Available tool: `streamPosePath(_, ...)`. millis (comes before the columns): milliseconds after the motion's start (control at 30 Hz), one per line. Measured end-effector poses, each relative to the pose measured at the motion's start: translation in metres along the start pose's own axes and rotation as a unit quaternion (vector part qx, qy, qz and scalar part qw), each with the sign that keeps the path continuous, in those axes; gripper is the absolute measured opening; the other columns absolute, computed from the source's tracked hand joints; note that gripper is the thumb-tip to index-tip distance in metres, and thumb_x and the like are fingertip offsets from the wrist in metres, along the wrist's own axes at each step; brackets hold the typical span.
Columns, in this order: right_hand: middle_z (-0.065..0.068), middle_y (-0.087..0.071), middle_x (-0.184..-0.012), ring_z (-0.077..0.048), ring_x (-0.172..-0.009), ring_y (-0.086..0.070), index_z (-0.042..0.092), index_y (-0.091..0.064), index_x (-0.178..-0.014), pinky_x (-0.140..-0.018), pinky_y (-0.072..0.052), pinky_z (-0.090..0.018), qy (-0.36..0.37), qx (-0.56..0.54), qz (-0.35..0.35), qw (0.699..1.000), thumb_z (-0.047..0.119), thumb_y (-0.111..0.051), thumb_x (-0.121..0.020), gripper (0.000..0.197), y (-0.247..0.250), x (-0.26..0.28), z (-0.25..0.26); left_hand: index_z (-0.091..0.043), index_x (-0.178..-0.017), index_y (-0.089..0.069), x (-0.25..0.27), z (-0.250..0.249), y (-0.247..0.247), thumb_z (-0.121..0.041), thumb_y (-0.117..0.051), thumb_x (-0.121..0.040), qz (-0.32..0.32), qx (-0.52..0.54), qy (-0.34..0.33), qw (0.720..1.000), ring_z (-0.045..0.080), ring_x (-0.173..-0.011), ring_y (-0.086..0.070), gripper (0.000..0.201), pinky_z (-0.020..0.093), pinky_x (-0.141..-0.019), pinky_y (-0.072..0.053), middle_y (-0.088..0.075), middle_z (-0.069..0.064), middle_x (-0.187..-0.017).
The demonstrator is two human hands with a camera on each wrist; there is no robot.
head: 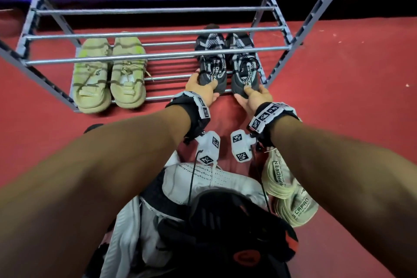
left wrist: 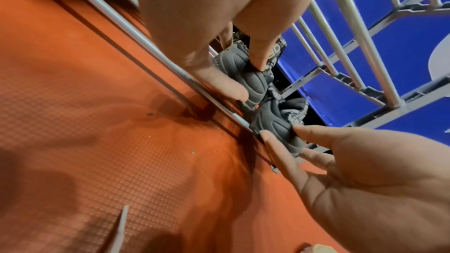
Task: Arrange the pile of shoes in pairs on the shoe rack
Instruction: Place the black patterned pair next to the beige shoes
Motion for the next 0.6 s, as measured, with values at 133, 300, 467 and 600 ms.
streamPosePath(133,-0.02,-0.062,-0.128,-0.028,-0.087,-0.07,0.006,-0.049,-0.139,-0.063,-0.063,-0.028,0.008,-0.008,0.006,1.0,-0.005,-0.055,-0.097,0.045,0.009,-0.007,0.01,-0.022,-0.156,-0.023,-0.002,0.005,-0.013,-0.002,-0.058,-0.097,0.012,-0.002,0.019,1.0,0.043,-0.115,-0.063,0.071,0.037,-0.093,-0.054,-0.048,0.021,-0.146)
streamPosePath(300,-0.018,-0.062,-0.131,-0.036,-0.11,-0.067,0.008,-0.051,-0.139,-0.067,-0.062,-0.026,0.012,0.004,0.008,1.0,-0.006,-0.058,-0.095,0.046,0.017,-0.014,0.016,-0.027,-0.156,-0.023,0.002,0.017,-0.023,-0.005,-0.057,-0.098,0.011,-0.035,0.01,0.999,0.037,-0.105,-0.067,0.07,0.036,-0.084,-0.057,-0.056,0.019,-0.138)
streamPosePath(467,-0.015,-0.064,-0.128,-0.035,-0.114,-0.067,0.009,-0.052,-0.14,-0.089,-0.06,-0.034,-0.002,0.02,0.05,0.999,-0.006,-0.058,-0.093,0.049,0.017,-0.009,0.012,-0.033,-0.156,-0.021,-0.002,0.02,-0.024,-0.001,-0.055,-0.098,0.012,-0.045,0.013,0.999,0.032,-0.105,-0.066,0.074,0.033,-0.074,-0.057,-0.056,0.016,-0.137)
streamPosePath(600,-0.01,-0.063,-0.127,-0.032,-0.11,-0.067,0.018,-0.053,-0.137,-0.073,-0.062,-0.03,-0.025,0.093,0.056,0.994,0.001,-0.062,-0.092,0.049,0.017,-0.002,0.016,-0.029,-0.156,-0.023,-0.005,0.02,-0.023,0.0,-0.055,-0.098,0.001,-0.053,0.005,0.999,0.036,-0.114,-0.064,0.072,0.036,-0.085,-0.055,-0.056,0.015,-0.137)
Point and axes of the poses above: each hand's wrist, its own x-axis away from the middle knuckle, its own y-axis out of the back of the hand, z = x × y, the point moved 1 cm from there along -x, towards the middle knuckle
